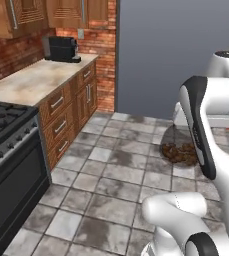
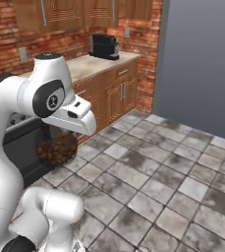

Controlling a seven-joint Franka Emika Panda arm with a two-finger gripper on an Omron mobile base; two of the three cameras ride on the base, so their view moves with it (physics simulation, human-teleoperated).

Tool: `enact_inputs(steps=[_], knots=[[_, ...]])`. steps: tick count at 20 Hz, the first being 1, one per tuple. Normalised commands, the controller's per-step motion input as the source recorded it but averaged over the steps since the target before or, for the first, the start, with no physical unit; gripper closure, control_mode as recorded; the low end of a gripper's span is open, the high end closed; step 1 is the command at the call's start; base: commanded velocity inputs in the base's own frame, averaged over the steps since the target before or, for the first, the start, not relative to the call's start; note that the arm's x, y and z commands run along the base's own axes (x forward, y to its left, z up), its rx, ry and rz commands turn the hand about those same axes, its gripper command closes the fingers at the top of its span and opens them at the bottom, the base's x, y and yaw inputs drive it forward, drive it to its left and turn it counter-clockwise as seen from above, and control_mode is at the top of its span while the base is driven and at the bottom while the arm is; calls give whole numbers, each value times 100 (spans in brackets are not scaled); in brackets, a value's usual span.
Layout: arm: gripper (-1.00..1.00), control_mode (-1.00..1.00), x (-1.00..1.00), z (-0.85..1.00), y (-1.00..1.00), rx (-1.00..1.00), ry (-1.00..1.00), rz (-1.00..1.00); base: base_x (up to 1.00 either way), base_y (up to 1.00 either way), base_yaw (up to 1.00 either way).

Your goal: Pick the jar and jar from the dining table and place them in the open cabinet. Close the cabinet after placing the objects.

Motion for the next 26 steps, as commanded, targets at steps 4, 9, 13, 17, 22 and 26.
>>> enact_inputs(steps=[4,9,13,17,22,26], knots=[[100,100,0,0,0,0,0,0,76,-78,6],[100,100,0,0,0,0,0,0,75,-82,9],[100,100,0,0,0,0,0,0,79,-79,10],[100,100,0,0,0,0,0,0,81,-75,11],[100,100,0,0,0,0,0,0,66,-78,14],[100,100,0,0,0,0,0,0,55,-84,25]])
